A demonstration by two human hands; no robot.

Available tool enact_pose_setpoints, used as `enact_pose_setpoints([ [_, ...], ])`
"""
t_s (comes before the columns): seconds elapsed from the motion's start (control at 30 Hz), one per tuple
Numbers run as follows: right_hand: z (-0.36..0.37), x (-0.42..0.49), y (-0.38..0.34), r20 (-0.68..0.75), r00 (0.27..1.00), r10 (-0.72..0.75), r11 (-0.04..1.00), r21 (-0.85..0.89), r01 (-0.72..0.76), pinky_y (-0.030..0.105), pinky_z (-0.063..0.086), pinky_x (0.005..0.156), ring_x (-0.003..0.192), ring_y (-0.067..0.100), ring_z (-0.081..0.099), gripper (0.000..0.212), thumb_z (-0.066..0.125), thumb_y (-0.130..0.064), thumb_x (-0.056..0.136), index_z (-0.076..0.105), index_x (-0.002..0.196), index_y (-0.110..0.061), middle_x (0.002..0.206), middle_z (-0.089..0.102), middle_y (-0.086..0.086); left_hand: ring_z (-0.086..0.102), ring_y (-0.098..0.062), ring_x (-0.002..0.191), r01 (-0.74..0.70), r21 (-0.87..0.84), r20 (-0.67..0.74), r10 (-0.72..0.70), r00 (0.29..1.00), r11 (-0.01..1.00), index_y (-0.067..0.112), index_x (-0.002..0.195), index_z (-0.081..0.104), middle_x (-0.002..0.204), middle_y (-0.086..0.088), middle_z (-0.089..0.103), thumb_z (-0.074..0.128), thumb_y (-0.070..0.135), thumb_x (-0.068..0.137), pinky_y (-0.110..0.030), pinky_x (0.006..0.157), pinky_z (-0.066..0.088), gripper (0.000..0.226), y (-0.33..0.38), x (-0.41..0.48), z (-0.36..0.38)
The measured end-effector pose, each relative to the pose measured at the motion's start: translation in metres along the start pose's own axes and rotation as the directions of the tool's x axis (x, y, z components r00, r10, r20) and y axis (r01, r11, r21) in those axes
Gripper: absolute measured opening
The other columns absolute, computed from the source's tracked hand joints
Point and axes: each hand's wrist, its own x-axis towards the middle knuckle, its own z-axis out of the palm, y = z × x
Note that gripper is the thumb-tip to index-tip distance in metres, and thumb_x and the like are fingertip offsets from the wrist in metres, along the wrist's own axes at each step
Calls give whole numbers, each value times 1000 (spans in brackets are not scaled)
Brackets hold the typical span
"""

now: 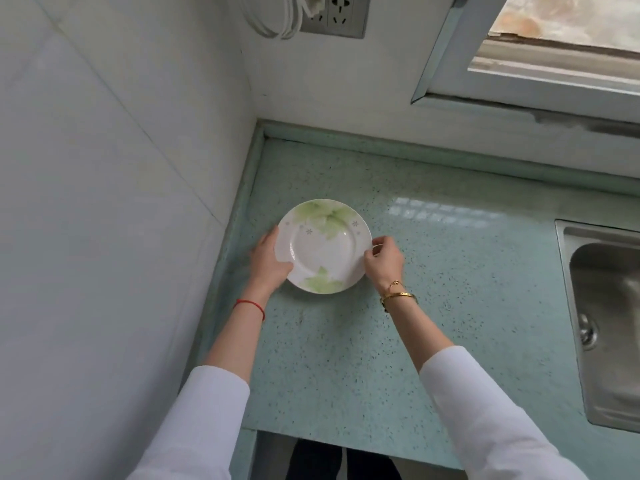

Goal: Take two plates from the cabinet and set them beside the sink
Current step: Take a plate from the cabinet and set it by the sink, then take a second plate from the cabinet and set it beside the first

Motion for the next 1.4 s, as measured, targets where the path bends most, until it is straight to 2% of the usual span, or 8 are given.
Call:
enact_pose_setpoints([
  [0.17, 1, 4, 3, 6, 1000, -9, 1000, -5, 9, 31, 47, 74, 87, 20, 56, 20, 55, -10, 91, 57, 110, -6, 98, 59, 4, 44, -32, 135, -24, -3, -6, 24, 1000, 1000, 15, 149, 41, 146, -11, 46, 59, -13, 73, -49, 112, 41, 82, 3, 5, 5],
  [0.43, -3, 3, 2, 25, 1000, 0, 1000, 27, -1, 29, 43, 73, 87, 22, 58, 24, 53, -13, 93, 58, 114, -4, 97, 62, 6, 42, -31, 139, -25, -9, 21, 25, 999, 1000, 15, 152, 36, 150, -11, 46, 58, -9, 78, -50, 115, 37, 81, 0, 9, 5],
  [0.6, -17, -9, -3, 16, 1000, -7, 1000, 29, 7, 39, 51, 93, 106, 26, 62, 39, 52, -23, 96, 55, 130, -6, 118, 63, 13, 26, -27, 150, -36, -41, -73, 33, 997, 999, 18, 155, 29, 163, -4, 29, 62, 4, 86, -50, 121, 27, 78, -5, -4, -3],
  [0.7, -31, -26, -10, -12, 999, -49, 993, 106, 50, 37, 53, 88, 99, 22, 62, 37, 53, -28, 97, 58, 129, -8, 115, 66, 11, 35, -23, 145, -61, -118, -148, 43, 988, 991, 25, 154, 29, 159, -3, 35, 65, 12, 89, -45, 119, 32, 75, -2, -27, -12],
  [0.83, -54, -60, -24, -7, 989, -145, 968, 204, 144, 16, 46, 69, 93, 13, 61, 32, 52, -29, 99, 63, 121, -9, 109, 69, 6, 44, -16, 138, -172, -229, -217, 123, 969, 958, 22, 153, 33, 156, 2, 40, 63, 13, 92, -33, 116, 36, 69, 6, -69, -25],
  [1.0, -79, -116, -36, 61, 976, -211, 915, 363, 175, 32, 53, 77, 89, 15, 64, 31, 50, -31, 101, 64, 117, -9, 99, 71, 5, 54, -10, 128, -261, -356, -329, 141, 934, 897, 21, 146, 46, 147, 5, 52, 61, 19, 95, -18, 100, 43, 53, 12, -132, -45],
  [1.17, -100, -169, -44, 178, 933, -312, 840, 510, 184, 24, 53, 68, 85, 15, 63, 31, 48, -29, 102, 64, 120, -9, 99, 70, 4, 56, 1, 122, -314, -428, -392, 139, 909, 847, 25, 139, 54, 138, 14, 59, 61, 25, 95, -21, 103, 43, 44, 15, -202, -54],
  [1.4, -138, -229, -39, 332, 783, -526, 765, 586, 265, 27, 54, 75, 88, 15, 63, 27, 46, -26, 103, 65, 118, -14, 103, 68, 9, 58, -3, 125, -369, -474, -545, 62, 836, 800, 24, 136, 58, 134, 10, 62, 60, 25, 97, -36, 112, 45, 39, 13, -314, -35],
])
